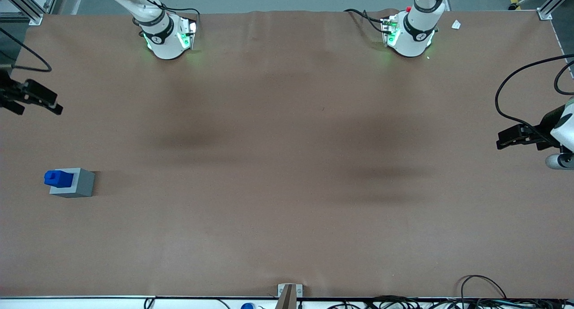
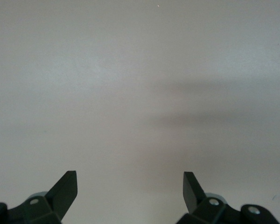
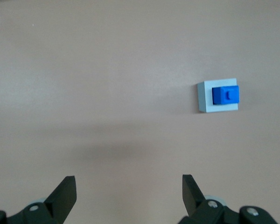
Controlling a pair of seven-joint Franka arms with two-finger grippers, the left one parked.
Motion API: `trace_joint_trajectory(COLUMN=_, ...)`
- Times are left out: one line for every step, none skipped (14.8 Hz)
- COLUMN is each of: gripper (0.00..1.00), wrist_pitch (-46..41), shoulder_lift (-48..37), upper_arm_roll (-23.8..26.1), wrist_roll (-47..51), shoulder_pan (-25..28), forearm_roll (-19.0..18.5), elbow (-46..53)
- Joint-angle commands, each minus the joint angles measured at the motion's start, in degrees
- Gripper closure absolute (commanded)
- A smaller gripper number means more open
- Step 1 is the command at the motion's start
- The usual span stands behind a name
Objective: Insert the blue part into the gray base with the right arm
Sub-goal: 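Open the right gripper and lift it away from the base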
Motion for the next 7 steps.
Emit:
trace_joint_trajectory(gripper=0.00, wrist_pitch=-1.0, shoulder_lift=-1.8, upper_arm_roll=0.1, wrist_roll=1.5, shoulder_pan=0.2, forearm_roll=-1.0, elbow=-0.5)
trace_joint_trajectory(gripper=0.00, wrist_pitch=-1.0, shoulder_lift=-1.6, upper_arm_roll=0.2, wrist_roll=2.0, shoulder_pan=0.4, forearm_roll=-1.0, elbow=0.5)
trace_joint_trajectory(gripper=0.00, wrist_pitch=-1.2, shoulder_lift=-1.3, upper_arm_roll=0.1, wrist_roll=2.5, shoulder_pan=0.4, forearm_roll=-0.9, elbow=1.8)
trace_joint_trajectory(gripper=0.00, wrist_pitch=-2.0, shoulder_lift=-1.3, upper_arm_roll=0.1, wrist_roll=2.6, shoulder_pan=0.4, forearm_roll=-1.0, elbow=2.2)
trace_joint_trajectory(gripper=0.00, wrist_pitch=-2.3, shoulder_lift=-1.2, upper_arm_roll=0.1, wrist_roll=2.7, shoulder_pan=0.4, forearm_roll=-1.1, elbow=2.4)
trace_joint_trajectory(gripper=0.00, wrist_pitch=-2.3, shoulder_lift=-1.2, upper_arm_roll=0.1, wrist_roll=2.7, shoulder_pan=0.4, forearm_roll=-1.1, elbow=2.7)
trace_joint_trajectory(gripper=0.00, wrist_pitch=-2.6, shoulder_lift=-1.2, upper_arm_roll=0.0, wrist_roll=2.7, shoulder_pan=0.5, forearm_roll=-1.2, elbow=3.5)
